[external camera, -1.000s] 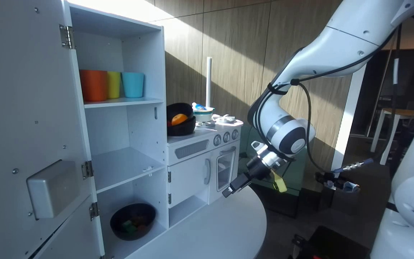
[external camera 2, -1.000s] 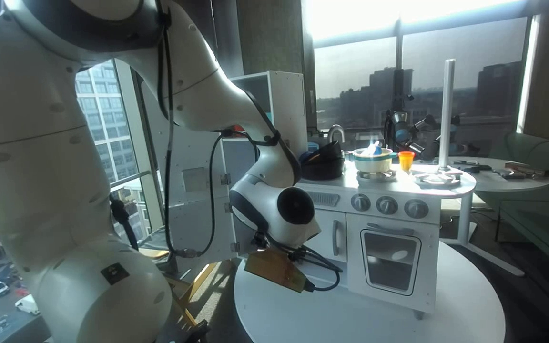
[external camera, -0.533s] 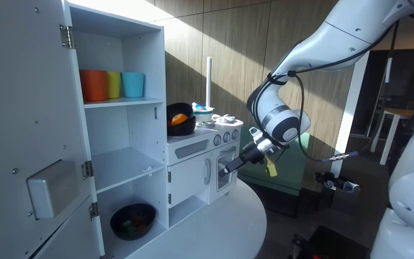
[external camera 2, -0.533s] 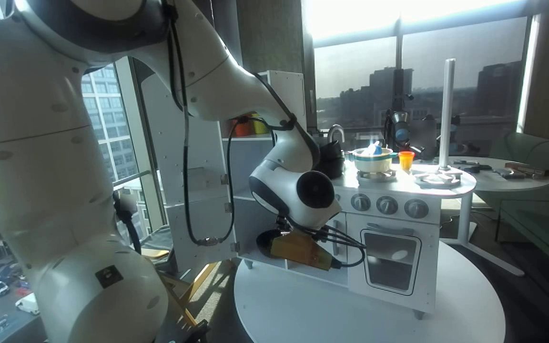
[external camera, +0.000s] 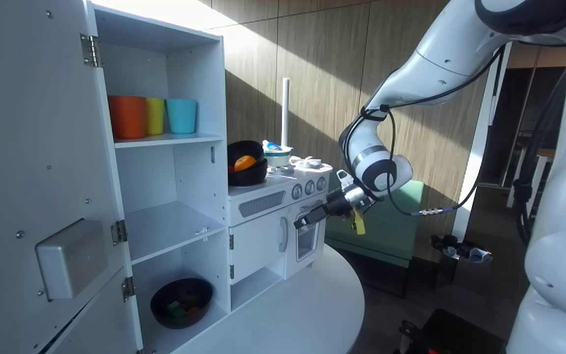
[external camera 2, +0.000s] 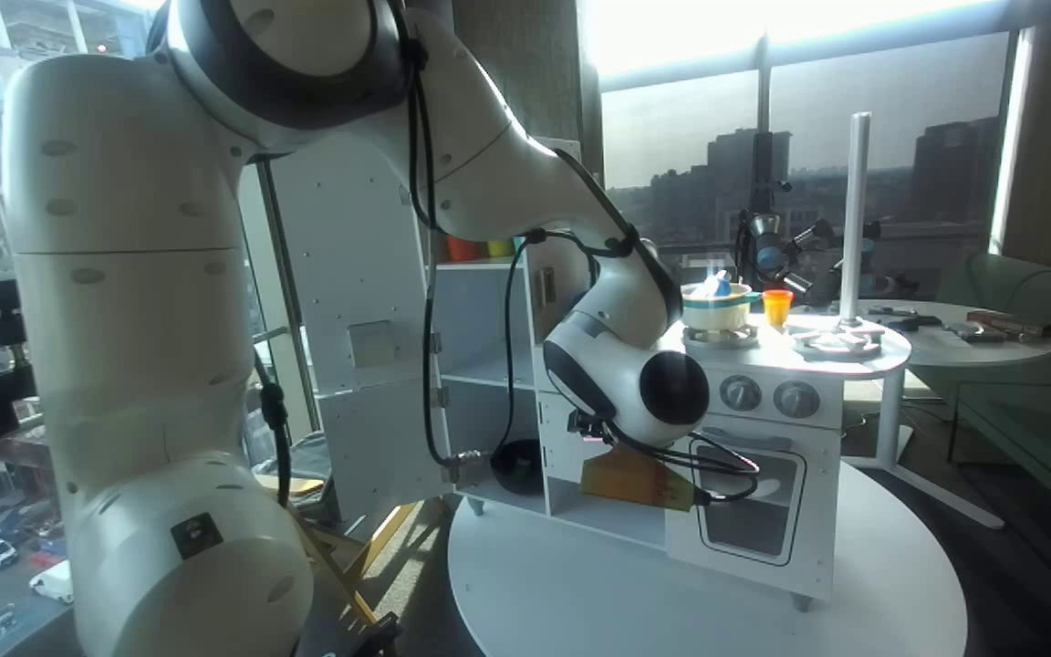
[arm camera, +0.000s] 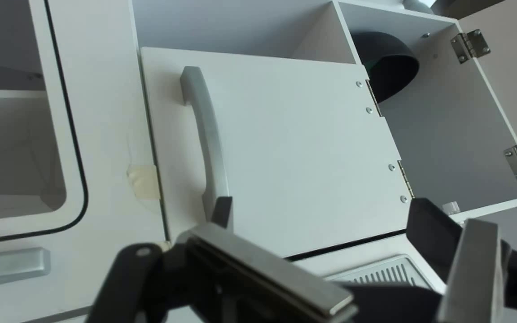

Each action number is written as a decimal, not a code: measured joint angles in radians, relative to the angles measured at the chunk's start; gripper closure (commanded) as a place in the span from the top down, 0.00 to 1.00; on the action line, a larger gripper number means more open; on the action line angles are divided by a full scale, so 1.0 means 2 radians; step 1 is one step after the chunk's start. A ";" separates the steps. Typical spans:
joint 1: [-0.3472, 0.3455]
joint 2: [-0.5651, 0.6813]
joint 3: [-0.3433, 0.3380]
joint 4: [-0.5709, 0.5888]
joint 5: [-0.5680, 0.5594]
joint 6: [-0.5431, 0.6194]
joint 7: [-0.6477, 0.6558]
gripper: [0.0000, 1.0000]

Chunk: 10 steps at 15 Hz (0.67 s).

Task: Open all the cupboard doors

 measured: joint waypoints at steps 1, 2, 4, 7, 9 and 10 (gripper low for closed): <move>-0.001 0.014 -0.001 0.010 0.004 -0.005 -0.011 1.00; -0.002 0.028 -0.001 0.021 0.008 -0.008 -0.021 1.00; -0.002 0.054 -0.001 0.043 0.021 -0.009 -0.038 1.00; -0.001 0.084 -0.001 0.071 0.037 -0.010 -0.059 1.00; 0.002 0.100 0.000 0.088 0.039 -0.010 -0.064 1.00; 0.004 0.107 0.000 0.096 0.042 -0.010 -0.065 1.00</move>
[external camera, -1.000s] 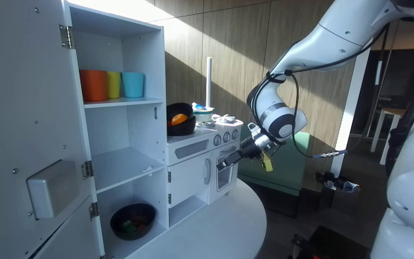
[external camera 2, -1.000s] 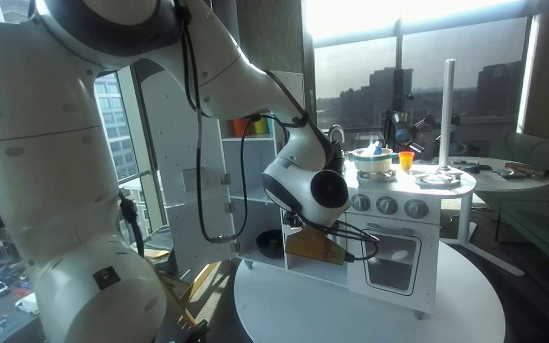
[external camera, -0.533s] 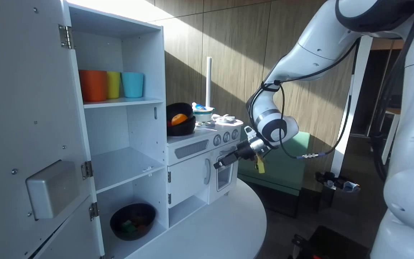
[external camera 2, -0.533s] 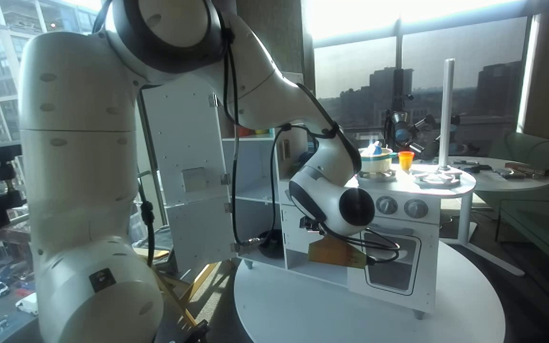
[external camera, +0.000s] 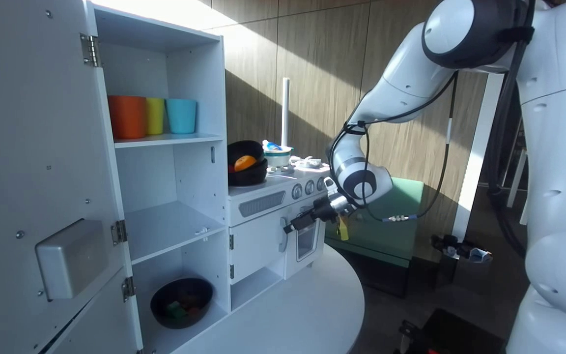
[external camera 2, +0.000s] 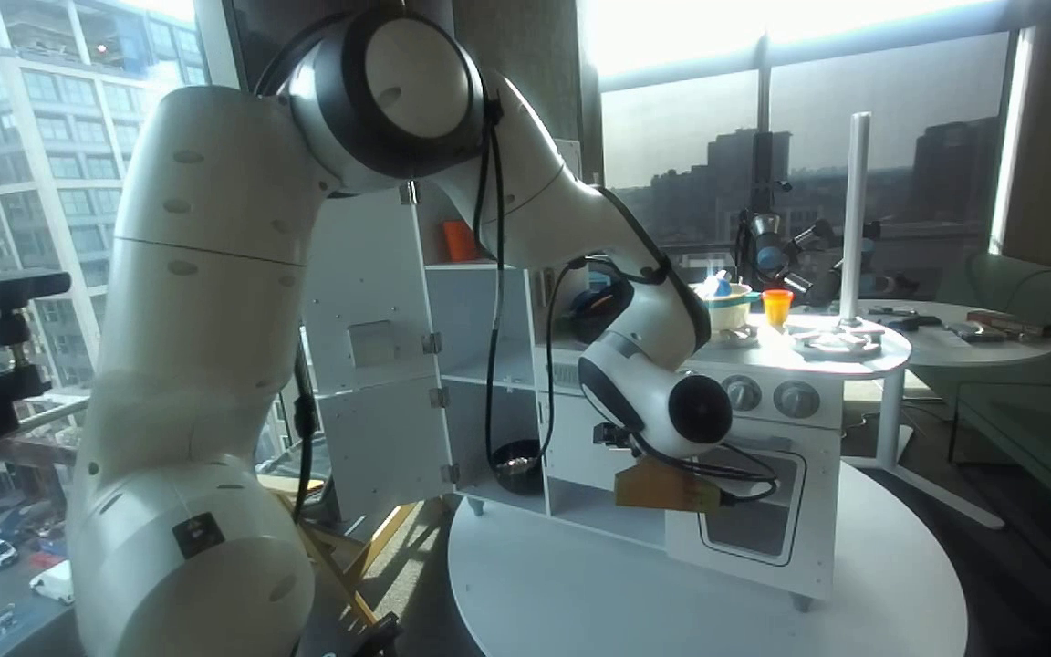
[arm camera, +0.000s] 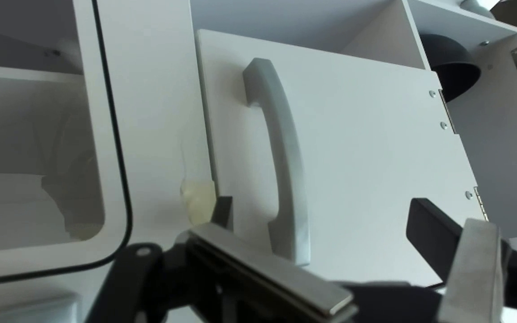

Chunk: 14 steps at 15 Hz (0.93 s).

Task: Open all the cupboard doors

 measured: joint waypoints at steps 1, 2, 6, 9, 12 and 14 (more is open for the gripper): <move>0.002 0.005 0.001 0.006 0.001 0.000 -0.002 1.00; 0.004 0.009 0.002 0.010 0.002 0.000 -0.004 1.00; 0.011 0.012 0.003 0.012 0.003 -0.001 -0.011 1.00; 0.016 0.011 0.003 0.009 0.003 -0.001 -0.011 1.00; 0.022 0.008 0.003 -0.002 0.003 0.001 -0.010 1.00; 0.023 0.000 0.003 -0.013 0.000 0.007 -0.010 1.00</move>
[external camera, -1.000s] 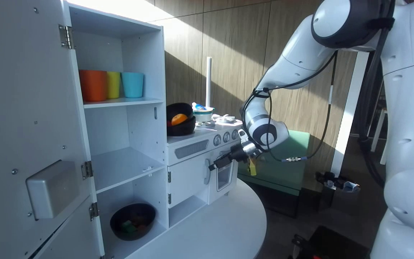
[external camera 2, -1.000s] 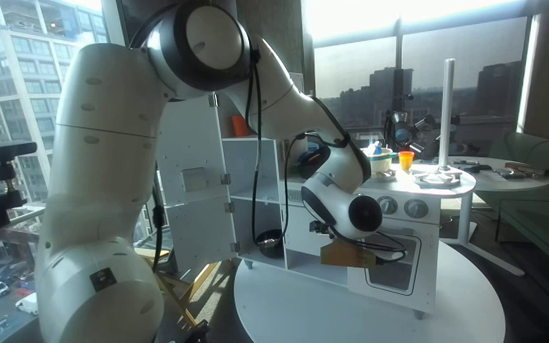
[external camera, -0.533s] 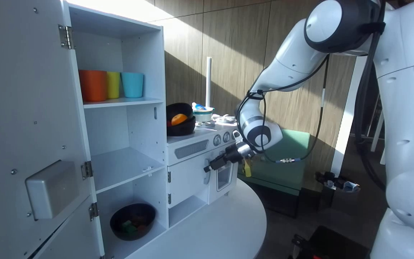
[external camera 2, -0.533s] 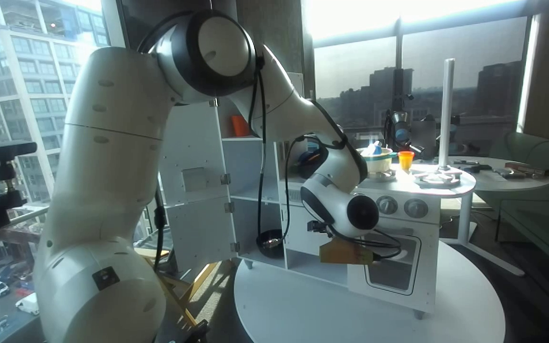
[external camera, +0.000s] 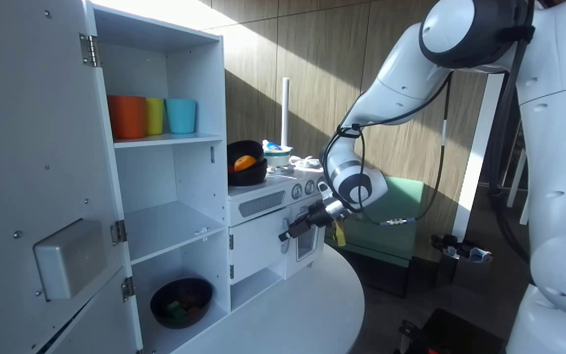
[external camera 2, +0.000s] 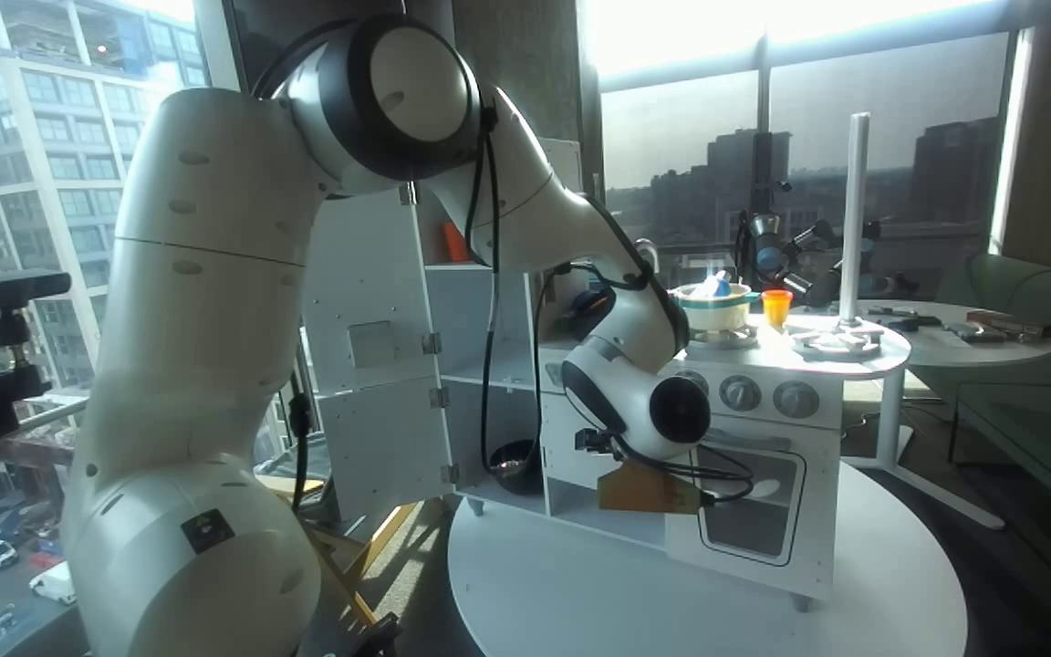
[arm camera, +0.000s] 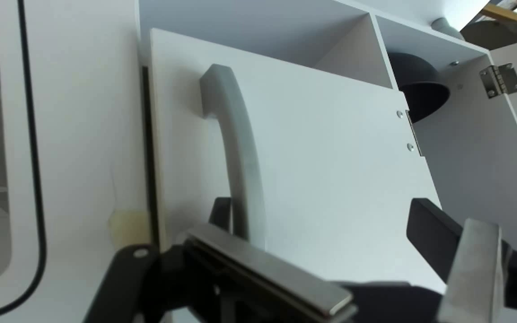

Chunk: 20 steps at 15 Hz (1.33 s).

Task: Open all the cupboard doors

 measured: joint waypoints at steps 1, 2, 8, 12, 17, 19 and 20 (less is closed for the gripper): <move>0.002 -0.006 0.000 -0.008 -0.001 0.009 0.000 1.00; 0.005 -0.013 0.000 -0.018 -0.004 0.019 0.001 1.00; 0.017 -0.080 0.001 -0.092 -0.067 0.061 0.042 1.00; 0.033 -0.121 0.018 -0.137 -0.169 0.175 0.153 1.00; 0.051 -0.141 0.031 -0.160 -0.259 0.338 0.261 1.00; 0.052 -0.140 0.029 -0.157 -0.271 0.393 0.283 1.00; 0.051 -0.140 0.028 -0.153 -0.271 0.416 0.292 1.00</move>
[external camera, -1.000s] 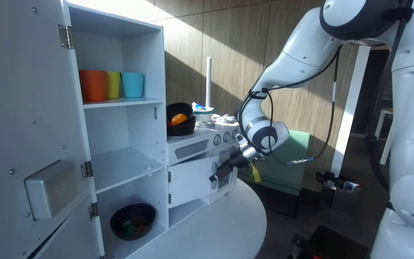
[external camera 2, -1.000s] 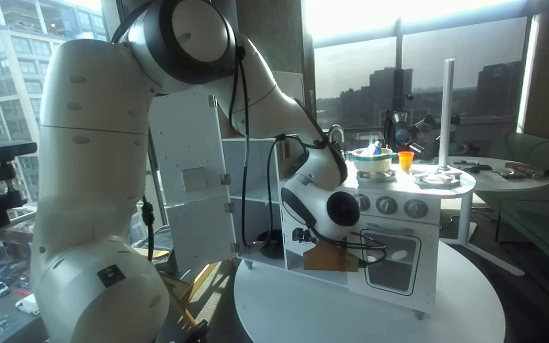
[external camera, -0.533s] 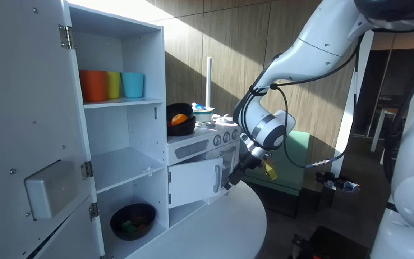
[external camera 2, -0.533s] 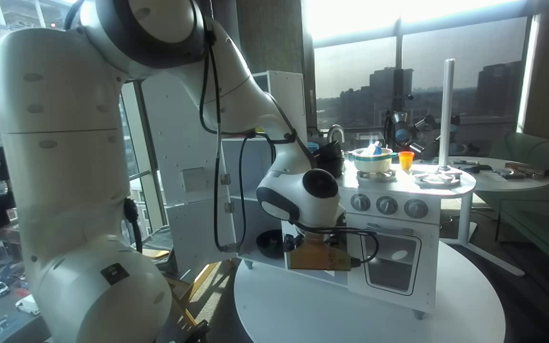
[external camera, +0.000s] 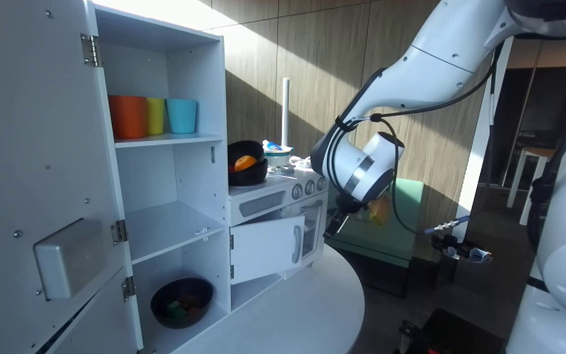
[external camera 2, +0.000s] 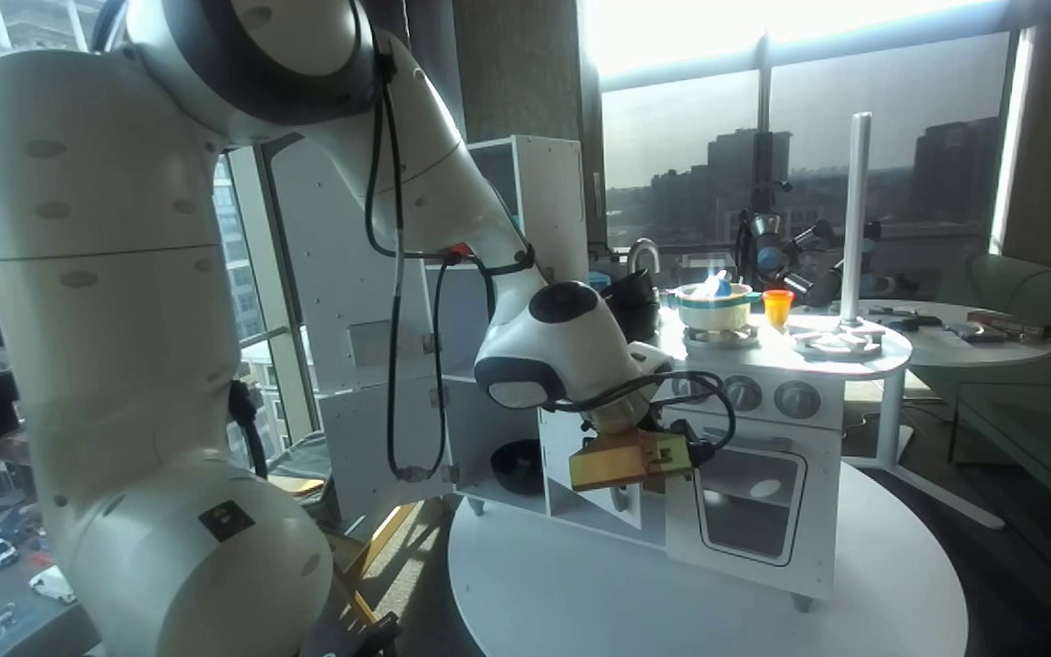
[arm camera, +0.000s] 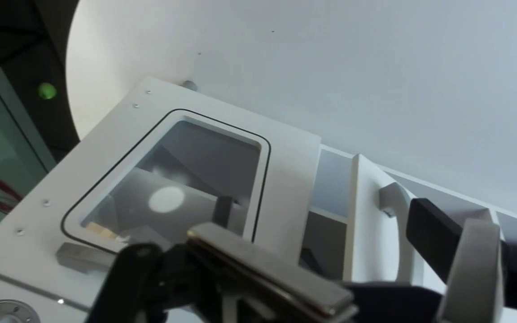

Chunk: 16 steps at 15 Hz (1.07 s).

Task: Open all the cupboard doors

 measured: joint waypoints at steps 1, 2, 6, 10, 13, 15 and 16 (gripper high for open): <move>-0.001 0.000 -0.003 0.007 0.000 0.018 0.008 1.00; -0.003 0.001 -0.005 0.017 0.001 0.032 0.017 1.00; -0.009 0.014 -0.011 0.076 -0.011 0.062 0.073 1.00; -0.013 0.052 -0.010 0.116 -0.122 0.064 0.232 1.00; -0.012 0.088 -0.009 0.119 -0.215 0.062 0.352 1.00; -0.012 0.101 -0.009 0.113 -0.287 0.063 0.432 1.00; -0.012 0.103 -0.009 0.110 -0.323 0.063 0.469 1.00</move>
